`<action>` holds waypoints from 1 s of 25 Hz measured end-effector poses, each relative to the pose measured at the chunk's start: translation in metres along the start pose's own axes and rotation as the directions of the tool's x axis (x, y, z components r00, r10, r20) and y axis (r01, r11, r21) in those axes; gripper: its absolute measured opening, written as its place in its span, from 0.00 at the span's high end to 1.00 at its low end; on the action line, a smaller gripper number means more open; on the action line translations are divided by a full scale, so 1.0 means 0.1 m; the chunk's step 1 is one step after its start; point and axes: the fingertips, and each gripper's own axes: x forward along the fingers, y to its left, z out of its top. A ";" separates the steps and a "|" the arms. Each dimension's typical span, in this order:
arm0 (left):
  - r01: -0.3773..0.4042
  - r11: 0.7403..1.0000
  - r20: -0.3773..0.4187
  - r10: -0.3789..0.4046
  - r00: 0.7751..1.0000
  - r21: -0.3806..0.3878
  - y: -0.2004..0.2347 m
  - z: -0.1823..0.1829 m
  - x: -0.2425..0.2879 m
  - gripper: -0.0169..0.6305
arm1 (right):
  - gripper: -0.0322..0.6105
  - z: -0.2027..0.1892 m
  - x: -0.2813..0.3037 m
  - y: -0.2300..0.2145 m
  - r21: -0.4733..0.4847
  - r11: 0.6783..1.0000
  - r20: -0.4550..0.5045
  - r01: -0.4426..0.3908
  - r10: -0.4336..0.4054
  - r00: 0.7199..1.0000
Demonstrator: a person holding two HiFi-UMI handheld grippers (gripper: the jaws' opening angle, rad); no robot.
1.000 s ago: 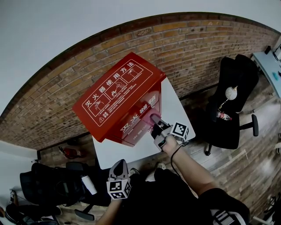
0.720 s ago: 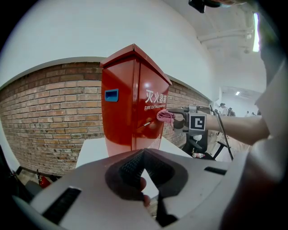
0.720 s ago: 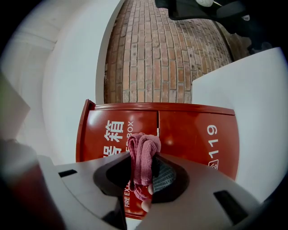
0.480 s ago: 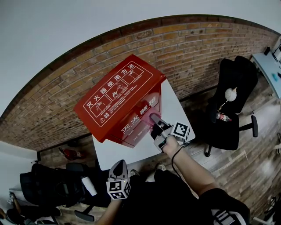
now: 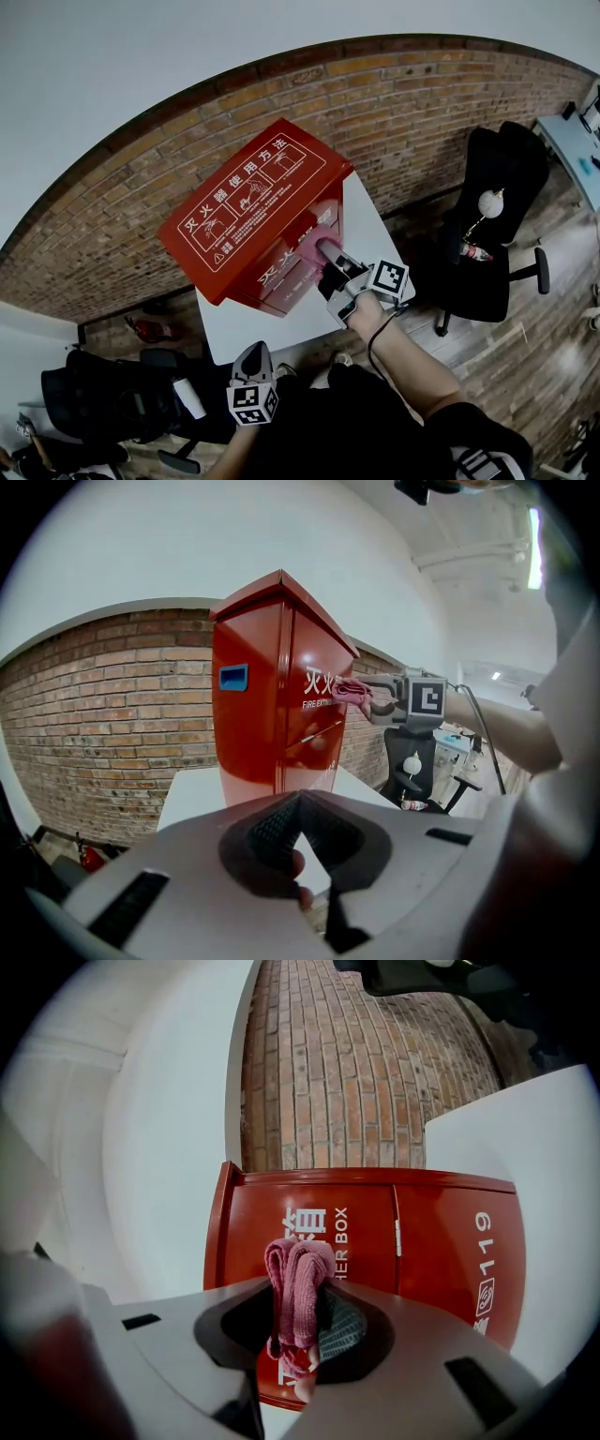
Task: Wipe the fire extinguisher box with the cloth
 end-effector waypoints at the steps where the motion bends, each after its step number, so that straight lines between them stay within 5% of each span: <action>1: 0.000 1.000 0.000 0.000 1.000 0.000 0.00 0.00 0.00 0.93 | 0.78 0.00 0.01 0.05 -0.001 1.000 -0.001 -0.007 0.007 1.000; 25: -0.049 0.999 0.015 0.049 0.999 -0.024 0.23 0.03 -0.08 0.93 | 0.78 0.00 0.11 0.85 -0.017 0.994 -0.052 -0.104 0.103 0.993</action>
